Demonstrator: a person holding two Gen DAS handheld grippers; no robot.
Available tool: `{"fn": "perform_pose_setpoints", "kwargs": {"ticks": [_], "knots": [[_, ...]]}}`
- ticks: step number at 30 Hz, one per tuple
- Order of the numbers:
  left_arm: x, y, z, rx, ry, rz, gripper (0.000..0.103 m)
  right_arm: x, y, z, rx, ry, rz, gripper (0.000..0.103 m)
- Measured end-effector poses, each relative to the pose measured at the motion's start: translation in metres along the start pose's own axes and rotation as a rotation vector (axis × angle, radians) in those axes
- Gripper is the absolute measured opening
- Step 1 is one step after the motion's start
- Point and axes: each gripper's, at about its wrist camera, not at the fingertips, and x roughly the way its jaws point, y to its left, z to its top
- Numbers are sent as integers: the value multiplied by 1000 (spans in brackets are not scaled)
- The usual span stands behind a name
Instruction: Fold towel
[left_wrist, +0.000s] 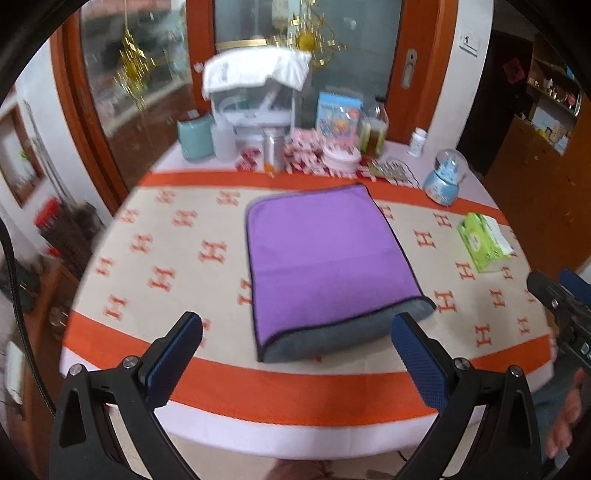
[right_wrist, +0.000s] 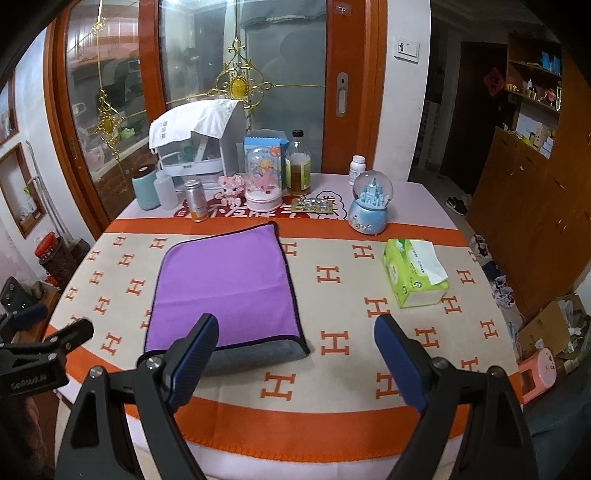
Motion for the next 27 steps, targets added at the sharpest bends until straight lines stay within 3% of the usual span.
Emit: {"fn": "perform_pose_setpoints", "kwargs": {"ticks": [8, 17, 27], "knots": [[53, 22, -18, 22, 43, 14, 101, 56, -1, -12, -47, 87, -3, 85], [116, 52, -28, 52, 107, -48, 101, 126, 8, -34, -233, 176, 138, 69], [162, 54, -39, 114, 193, -150, 95, 194, -1, -38, -346, 310, 261, 49]]}}
